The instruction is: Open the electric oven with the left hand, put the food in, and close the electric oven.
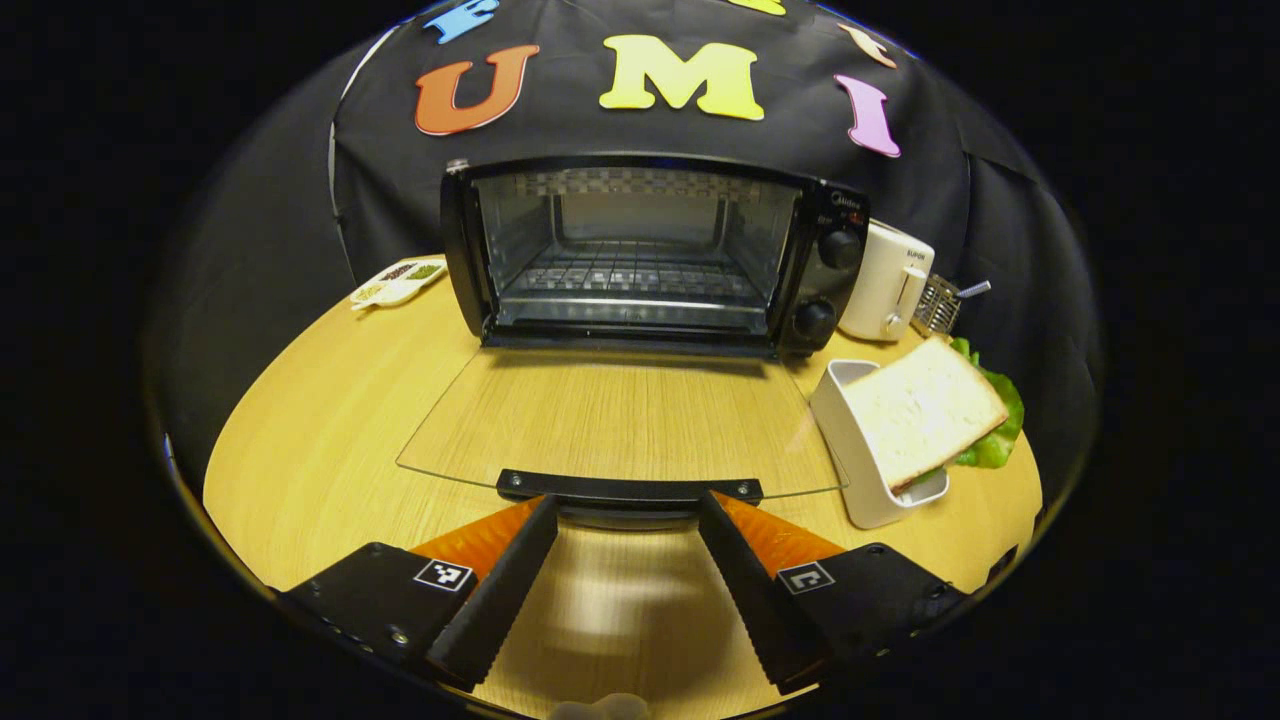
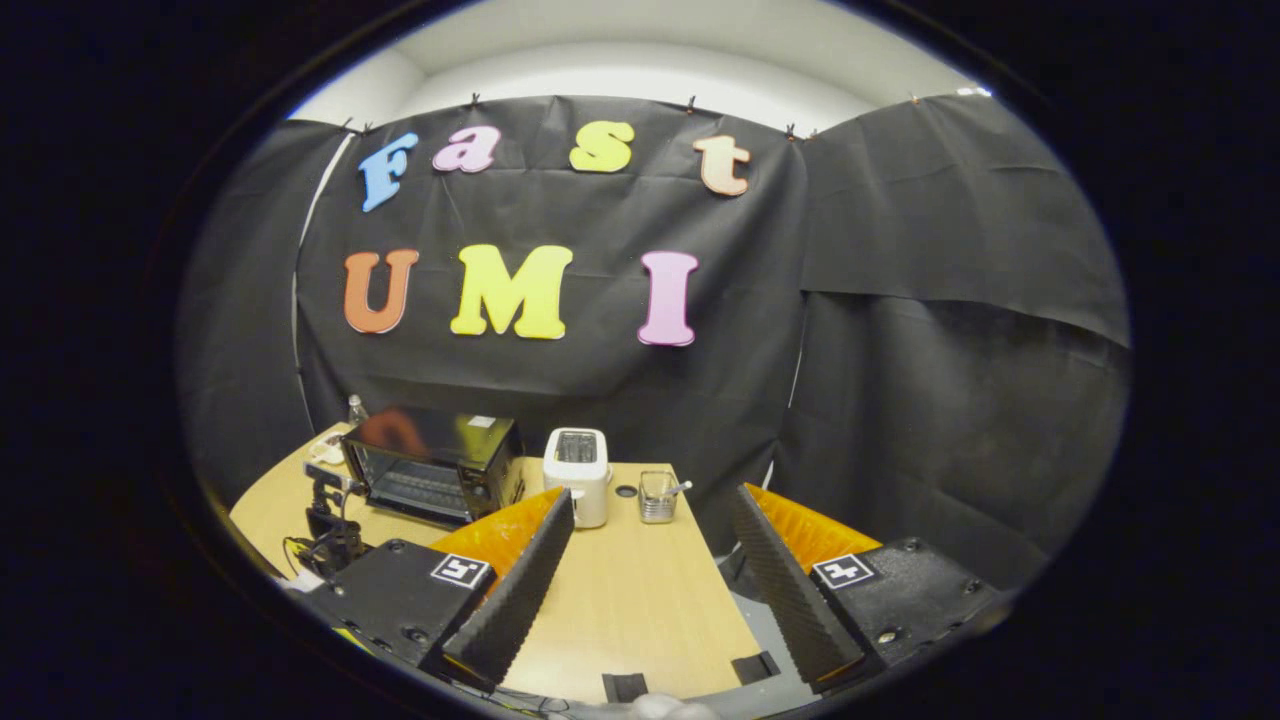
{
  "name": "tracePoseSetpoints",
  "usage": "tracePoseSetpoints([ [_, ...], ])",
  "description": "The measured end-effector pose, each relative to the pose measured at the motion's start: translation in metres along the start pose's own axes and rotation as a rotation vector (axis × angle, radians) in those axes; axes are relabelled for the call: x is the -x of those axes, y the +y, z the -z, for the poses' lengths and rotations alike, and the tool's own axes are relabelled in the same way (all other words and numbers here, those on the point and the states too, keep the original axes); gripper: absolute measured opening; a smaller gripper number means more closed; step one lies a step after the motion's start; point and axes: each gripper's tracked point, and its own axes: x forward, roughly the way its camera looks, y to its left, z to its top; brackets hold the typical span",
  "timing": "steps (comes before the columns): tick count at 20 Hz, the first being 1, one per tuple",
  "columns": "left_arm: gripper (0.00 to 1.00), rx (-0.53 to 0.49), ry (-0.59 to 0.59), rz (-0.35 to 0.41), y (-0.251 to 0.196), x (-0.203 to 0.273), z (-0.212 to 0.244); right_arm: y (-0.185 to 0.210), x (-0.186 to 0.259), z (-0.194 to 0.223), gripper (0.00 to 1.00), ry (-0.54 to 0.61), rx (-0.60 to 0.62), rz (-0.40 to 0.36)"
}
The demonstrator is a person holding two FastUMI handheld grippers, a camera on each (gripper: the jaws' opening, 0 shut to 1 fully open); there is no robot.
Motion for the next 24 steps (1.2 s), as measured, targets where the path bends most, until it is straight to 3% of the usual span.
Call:
tracePoseSetpoints([
  [1,0.95,0.003,-0.001,0.004,0.000,0.000,0.001,0.001,0.000,0.002,0.94,0.008,-0.001,0.001],
  [2,0.95,0.001,-0.006,0.008,0.001,0.000,0.000,0.002,0.001,0.003,1.00,0.010,-0.003,0.002],
  [4,0.96,-0.003,-0.011,0.007,0.003,0.000,0.000,0.003,-0.002,0.010,0.95,0.022,-0.006,0.003],
  [5,0.97,-0.009,-0.032,0.007,0.004,0.002,-0.004,0.005,-0.004,0.012,1.00,0.029,-0.012,-0.001],
  [13,0.95,-0.068,-0.177,-0.005,0.014,0.054,-0.035,0.030,-0.034,0.049,1.00,0.100,-0.028,-0.085],
  [19,0.95,-0.082,-0.322,-0.037,0.027,0.130,-0.074,0.066,-0.072,0.112,1.00,0.231,-0.038,-0.235],
  [20,0.95,-0.084,-0.347,-0.040,0.027,0.145,-0.082,0.073,-0.082,0.122,0.95,0.254,-0.050,-0.261],
  [24,0.95,-0.075,-0.454,-0.062,0.029,0.200,-0.122,0.104,-0.116,0.163,1.00,0.369,-0.118,-0.378],
])
